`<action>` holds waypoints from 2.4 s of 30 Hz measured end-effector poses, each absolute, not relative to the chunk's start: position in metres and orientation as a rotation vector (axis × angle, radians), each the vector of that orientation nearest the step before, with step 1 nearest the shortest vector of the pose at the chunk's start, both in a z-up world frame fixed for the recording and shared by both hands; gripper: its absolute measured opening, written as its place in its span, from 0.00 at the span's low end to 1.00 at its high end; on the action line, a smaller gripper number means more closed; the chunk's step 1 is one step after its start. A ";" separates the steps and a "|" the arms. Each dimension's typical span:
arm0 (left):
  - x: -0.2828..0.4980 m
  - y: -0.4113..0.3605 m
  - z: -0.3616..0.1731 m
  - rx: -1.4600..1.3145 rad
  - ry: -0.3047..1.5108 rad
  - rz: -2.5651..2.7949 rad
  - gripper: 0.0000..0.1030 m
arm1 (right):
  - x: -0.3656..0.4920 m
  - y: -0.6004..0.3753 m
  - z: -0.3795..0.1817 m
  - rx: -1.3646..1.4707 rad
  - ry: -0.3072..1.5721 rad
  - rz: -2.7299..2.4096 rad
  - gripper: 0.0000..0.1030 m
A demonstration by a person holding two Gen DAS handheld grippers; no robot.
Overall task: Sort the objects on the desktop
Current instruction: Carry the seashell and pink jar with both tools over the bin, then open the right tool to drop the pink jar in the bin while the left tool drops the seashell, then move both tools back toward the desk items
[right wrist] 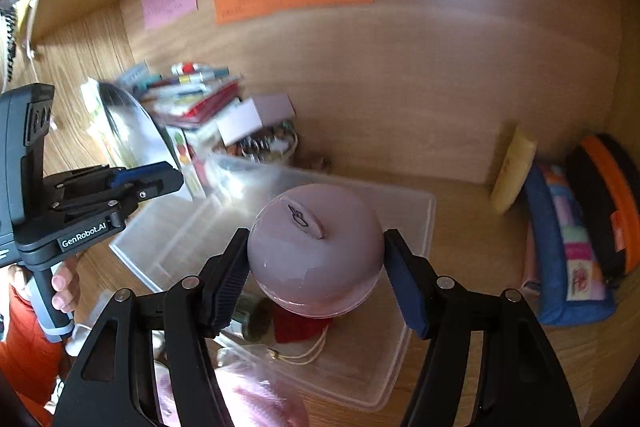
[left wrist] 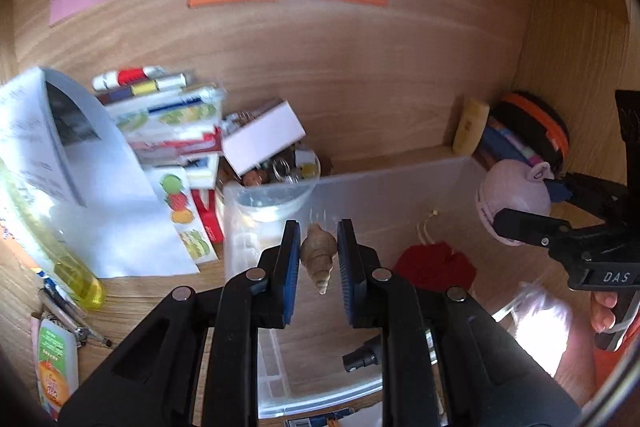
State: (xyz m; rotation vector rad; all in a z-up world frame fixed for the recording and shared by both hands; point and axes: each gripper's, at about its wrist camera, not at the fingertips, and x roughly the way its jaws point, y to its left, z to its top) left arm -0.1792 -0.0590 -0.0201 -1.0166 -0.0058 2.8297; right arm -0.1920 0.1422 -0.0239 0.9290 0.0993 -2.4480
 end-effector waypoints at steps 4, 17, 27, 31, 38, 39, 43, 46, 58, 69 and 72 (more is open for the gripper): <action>-0.186 -0.059 -0.033 -1.080 -0.007 2.794 0.17 | -0.199 0.142 -0.038 0.988 0.112 -2.428 0.60; -0.192 -0.053 -0.049 -1.178 -0.010 2.728 0.17 | -0.205 0.129 -0.057 1.066 0.161 -2.418 0.60; -0.193 -0.042 -0.054 -1.192 0.050 2.719 0.17 | -0.202 0.117 -0.062 1.074 0.233 -2.418 0.61; -0.191 -0.044 -0.052 -1.187 0.041 2.725 0.29 | -0.198 0.114 -0.063 1.060 0.278 -2.426 0.61; -0.182 -0.042 -0.039 -1.101 0.053 2.761 0.51 | -0.193 0.114 -0.056 1.000 0.315 -2.464 0.74; -0.180 -0.042 -0.037 -1.084 0.061 2.772 0.54 | -0.191 0.114 -0.054 0.989 0.314 -2.469 0.74; -0.173 -0.041 -0.030 -1.026 0.082 2.799 0.68 | -0.189 0.116 -0.048 0.970 0.299 -2.472 0.75; -0.171 -0.042 -0.026 -1.002 0.096 2.818 0.71 | -0.186 0.120 -0.040 0.948 0.262 -2.475 0.80; -0.129 -0.067 0.011 -0.870 0.051 2.953 0.91 | -0.150 0.142 0.002 0.831 0.185 -2.535 0.86; -0.079 -0.098 0.009 -0.934 -0.005 2.983 0.92 | -0.092 0.157 0.008 0.738 0.237 -2.581 0.93; -0.066 -0.098 0.000 -0.978 0.003 2.958 0.92 | -0.083 0.159 0.002 0.756 0.252 -2.587 0.93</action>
